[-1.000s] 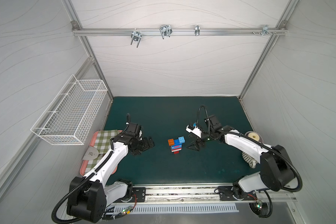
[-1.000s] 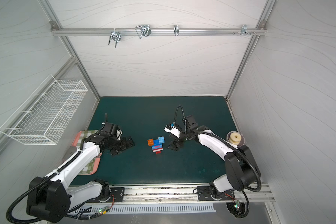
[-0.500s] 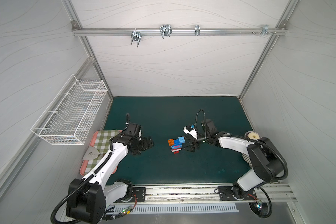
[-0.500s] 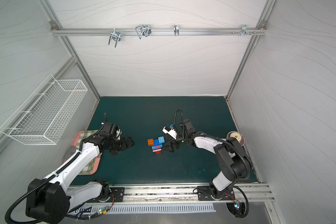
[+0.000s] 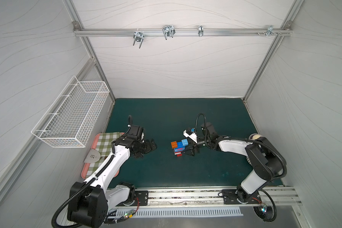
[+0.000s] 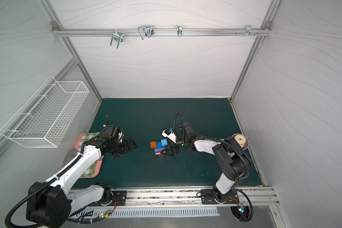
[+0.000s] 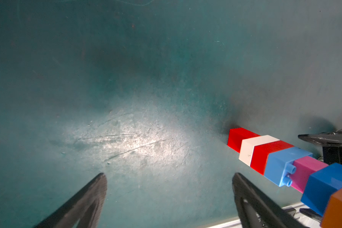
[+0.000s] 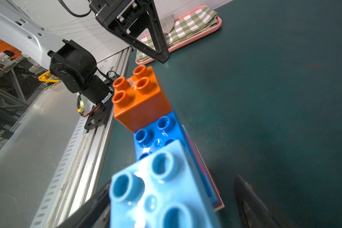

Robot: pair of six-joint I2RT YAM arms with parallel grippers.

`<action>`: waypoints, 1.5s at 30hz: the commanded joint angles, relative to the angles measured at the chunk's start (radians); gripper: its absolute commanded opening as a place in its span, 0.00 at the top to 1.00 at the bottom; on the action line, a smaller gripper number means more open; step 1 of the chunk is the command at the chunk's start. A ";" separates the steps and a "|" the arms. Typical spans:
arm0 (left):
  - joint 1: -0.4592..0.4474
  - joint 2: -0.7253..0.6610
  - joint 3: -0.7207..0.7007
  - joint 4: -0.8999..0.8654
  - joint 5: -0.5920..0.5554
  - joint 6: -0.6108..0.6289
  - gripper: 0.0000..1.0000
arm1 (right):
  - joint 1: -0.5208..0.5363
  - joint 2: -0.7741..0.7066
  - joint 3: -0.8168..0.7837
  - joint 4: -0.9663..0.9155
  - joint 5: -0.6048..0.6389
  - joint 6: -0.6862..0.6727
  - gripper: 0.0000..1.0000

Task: Assemble a carrot with lego
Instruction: Adjust the lego brick at the center of the board.

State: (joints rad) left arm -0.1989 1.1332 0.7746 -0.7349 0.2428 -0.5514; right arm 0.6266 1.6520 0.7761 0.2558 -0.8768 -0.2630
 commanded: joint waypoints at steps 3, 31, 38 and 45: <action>0.005 -0.012 0.005 -0.003 -0.010 0.009 0.01 | 0.014 0.014 -0.015 0.026 -0.033 0.001 0.12; 0.006 -0.010 0.007 -0.009 -0.019 0.008 0.01 | 0.045 0.073 -0.008 0.096 0.008 0.017 0.32; 0.006 -0.011 0.007 -0.009 -0.024 0.008 0.01 | 0.047 0.088 0.015 0.105 0.021 0.016 0.39; 0.006 -0.012 0.005 -0.008 -0.028 0.008 0.01 | 0.047 0.099 0.032 0.083 0.024 0.001 0.46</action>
State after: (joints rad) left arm -0.1989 1.1332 0.7742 -0.7357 0.2348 -0.5514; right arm 0.6674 1.7397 0.7853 0.3412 -0.8448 -0.2356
